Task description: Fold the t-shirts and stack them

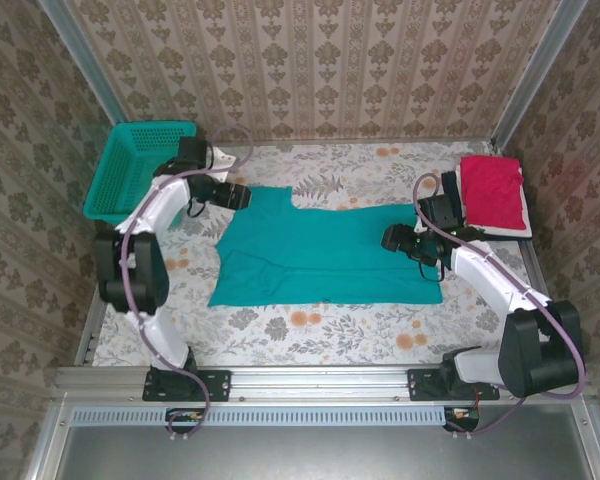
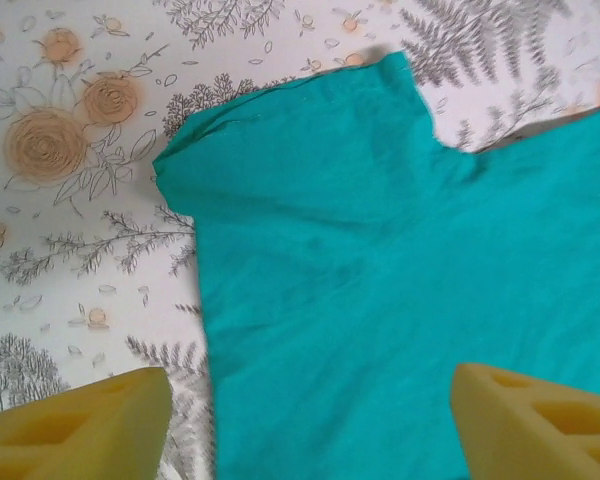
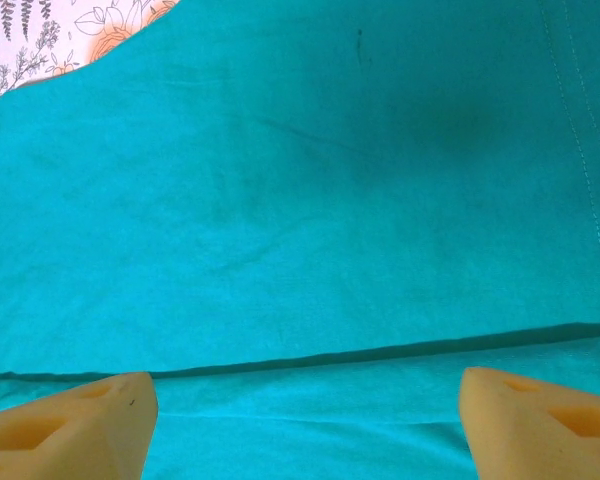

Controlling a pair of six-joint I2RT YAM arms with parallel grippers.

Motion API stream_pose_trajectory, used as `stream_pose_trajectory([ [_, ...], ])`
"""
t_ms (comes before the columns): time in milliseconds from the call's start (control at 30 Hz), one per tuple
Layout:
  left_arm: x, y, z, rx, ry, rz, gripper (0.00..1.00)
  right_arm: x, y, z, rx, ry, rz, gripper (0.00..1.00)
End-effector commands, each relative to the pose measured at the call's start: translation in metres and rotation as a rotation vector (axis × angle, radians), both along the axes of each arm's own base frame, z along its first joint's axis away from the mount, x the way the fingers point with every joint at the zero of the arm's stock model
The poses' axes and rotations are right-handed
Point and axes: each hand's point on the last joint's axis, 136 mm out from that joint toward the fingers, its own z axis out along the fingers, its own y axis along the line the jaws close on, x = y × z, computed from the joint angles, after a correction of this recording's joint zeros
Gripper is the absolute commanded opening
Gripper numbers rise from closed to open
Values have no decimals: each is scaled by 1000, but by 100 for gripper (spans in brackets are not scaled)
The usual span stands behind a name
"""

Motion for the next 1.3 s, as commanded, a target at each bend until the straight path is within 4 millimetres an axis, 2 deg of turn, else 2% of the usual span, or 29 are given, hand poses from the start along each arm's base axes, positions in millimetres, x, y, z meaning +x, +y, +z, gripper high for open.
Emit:
stream_pose_trajectory([
  [0,-3,9,-30,76,108,-113,69,3,0,6,-10,-16,16,80],
  [100,11,8,-47,89,140,-123,60,-1,-4,4,-23,-14,8,80],
  [267,28,7,-74,95,194,-111,51,-2,-6,3,-29,-11,-3,80],
  [433,39,1,-88,57,226,-89,44,-2,-5,1,-19,-9,-5,80],
  [667,37,-3,-106,67,289,-91,36,-3,-6,-2,-27,-1,-6,80],
  [867,26,-12,-111,70,319,-128,19,-2,-8,-6,-43,2,-12,81],
  [1033,27,-13,-112,63,319,-122,0,16,-23,-4,-102,-5,-56,80],
  [1267,35,-13,-101,19,271,-96,0,65,-64,-18,-152,45,-177,77],
])
